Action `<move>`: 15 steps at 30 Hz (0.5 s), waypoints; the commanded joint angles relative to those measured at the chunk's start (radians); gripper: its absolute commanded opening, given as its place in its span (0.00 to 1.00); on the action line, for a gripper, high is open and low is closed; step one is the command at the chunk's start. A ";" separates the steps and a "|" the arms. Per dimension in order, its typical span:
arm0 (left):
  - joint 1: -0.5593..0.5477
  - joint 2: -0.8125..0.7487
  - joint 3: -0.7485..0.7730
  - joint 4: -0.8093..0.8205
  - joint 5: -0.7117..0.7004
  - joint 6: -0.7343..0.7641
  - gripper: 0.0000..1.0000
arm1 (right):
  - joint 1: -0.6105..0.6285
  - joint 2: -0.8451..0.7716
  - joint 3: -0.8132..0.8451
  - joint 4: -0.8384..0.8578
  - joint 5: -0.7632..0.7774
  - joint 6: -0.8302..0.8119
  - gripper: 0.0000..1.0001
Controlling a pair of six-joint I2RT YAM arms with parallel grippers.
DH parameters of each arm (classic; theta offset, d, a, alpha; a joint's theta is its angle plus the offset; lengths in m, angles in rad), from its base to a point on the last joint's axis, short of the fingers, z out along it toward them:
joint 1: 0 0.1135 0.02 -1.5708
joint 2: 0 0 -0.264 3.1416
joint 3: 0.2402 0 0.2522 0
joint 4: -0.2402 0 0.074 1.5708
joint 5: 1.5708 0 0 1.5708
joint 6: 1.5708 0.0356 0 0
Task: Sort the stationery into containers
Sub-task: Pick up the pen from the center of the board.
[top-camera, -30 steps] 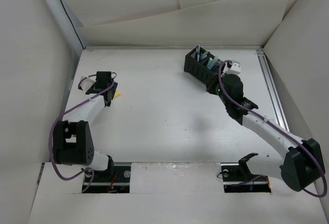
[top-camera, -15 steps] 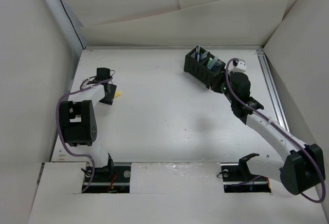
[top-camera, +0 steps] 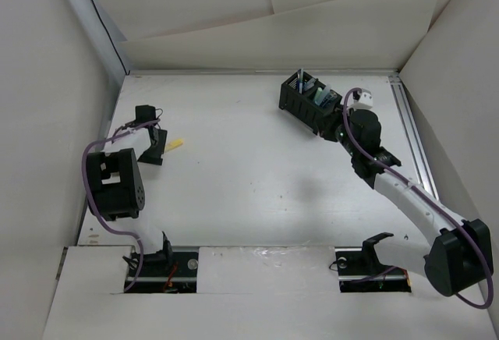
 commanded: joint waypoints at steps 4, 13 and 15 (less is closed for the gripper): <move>0.005 0.034 0.044 -0.059 -0.017 -0.033 0.59 | 0.004 -0.021 -0.004 0.025 -0.022 -0.009 0.04; 0.005 0.094 0.105 -0.088 -0.037 -0.042 0.53 | 0.004 -0.021 -0.004 0.025 -0.022 -0.009 0.04; 0.005 0.115 0.126 -0.102 -0.046 -0.042 0.51 | 0.014 -0.021 -0.004 0.025 -0.022 -0.009 0.04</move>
